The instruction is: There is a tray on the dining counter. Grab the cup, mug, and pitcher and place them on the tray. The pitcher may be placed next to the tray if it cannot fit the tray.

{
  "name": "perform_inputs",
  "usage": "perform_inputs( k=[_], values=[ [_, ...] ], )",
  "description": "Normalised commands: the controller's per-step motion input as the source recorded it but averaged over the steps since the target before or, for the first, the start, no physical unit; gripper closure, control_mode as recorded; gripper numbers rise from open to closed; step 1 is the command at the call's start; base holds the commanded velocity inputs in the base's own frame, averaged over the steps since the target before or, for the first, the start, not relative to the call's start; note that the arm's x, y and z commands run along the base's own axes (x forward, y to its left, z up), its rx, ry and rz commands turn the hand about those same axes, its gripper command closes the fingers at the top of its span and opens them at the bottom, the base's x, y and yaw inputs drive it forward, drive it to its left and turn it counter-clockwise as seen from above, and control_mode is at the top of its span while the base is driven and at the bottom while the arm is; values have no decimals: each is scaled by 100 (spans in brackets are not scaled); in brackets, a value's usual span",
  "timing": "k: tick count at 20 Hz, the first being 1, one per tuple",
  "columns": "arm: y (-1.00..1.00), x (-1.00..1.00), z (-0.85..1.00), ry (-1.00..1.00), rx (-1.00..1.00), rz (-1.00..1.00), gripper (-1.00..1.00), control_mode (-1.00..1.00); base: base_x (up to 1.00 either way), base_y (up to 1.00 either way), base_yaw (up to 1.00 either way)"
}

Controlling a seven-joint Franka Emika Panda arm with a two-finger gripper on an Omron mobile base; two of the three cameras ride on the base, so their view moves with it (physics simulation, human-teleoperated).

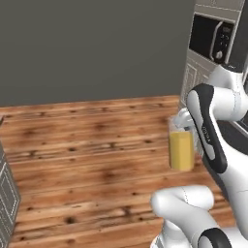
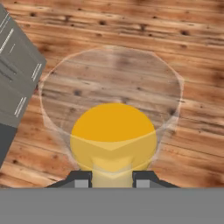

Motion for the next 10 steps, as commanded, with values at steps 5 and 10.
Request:
perform_inputs(
  k=[5, 10],
  values=[
    [0, 0, 0, 0, 0, 0, 100, 100, 100, 17, 6],
    [0, 0, 0, 0, 0, 0, 100, 100, 100, 19, 7]
  ],
)
